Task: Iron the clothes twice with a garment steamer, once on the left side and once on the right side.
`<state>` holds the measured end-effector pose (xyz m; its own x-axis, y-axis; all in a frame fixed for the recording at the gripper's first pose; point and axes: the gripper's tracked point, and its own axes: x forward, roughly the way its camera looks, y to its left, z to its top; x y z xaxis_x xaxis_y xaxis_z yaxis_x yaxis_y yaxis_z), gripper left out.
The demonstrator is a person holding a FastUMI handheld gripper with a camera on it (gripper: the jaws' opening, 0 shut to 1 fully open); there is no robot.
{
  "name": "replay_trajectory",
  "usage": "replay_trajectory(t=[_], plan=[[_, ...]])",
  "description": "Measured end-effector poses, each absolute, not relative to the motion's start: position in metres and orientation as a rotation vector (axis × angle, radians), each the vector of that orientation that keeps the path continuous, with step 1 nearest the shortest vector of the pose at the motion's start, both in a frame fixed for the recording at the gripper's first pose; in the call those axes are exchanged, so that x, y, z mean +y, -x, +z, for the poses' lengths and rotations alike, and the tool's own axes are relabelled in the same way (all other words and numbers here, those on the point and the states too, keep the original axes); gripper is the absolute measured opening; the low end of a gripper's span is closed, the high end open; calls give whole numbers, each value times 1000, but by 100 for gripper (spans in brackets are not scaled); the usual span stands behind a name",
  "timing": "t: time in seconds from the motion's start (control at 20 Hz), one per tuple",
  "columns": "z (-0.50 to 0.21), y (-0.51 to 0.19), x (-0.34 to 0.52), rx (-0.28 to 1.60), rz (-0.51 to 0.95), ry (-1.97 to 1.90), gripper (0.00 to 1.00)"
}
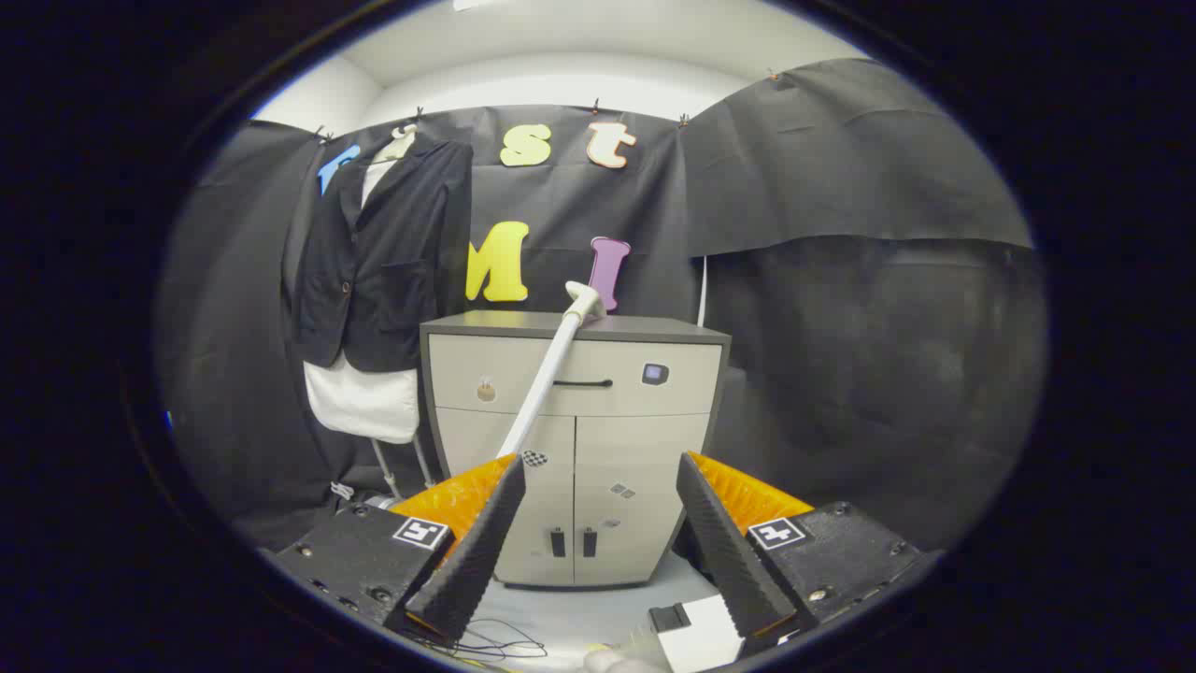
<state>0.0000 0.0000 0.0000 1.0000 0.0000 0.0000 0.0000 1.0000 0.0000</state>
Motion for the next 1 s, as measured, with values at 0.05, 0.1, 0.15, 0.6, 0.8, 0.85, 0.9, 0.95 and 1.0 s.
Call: replay_trajectory(t=[0.05, 0.1, 0.15, 0.6, 0.8, 0.85, 0.9, 0.95, 1.0], plan=[[2, 1, 1, -2, -2, -9, 100], [5, 2, 5, -5, 2, -17, 100], [7, 3, 6, -8, 1, -17, 100], [19, 12, 8, -21, -13, -18, 100], [26, 14, 5, -28, -24, -14, 100], [29, 15, 4, -26, -26, -18, 100], [30, 14, 2, -23, -30, -21, 100], [34, 13, -1, -22, -35, -24, 100], [41, 13, -4, -26, -42, -27, 100]])
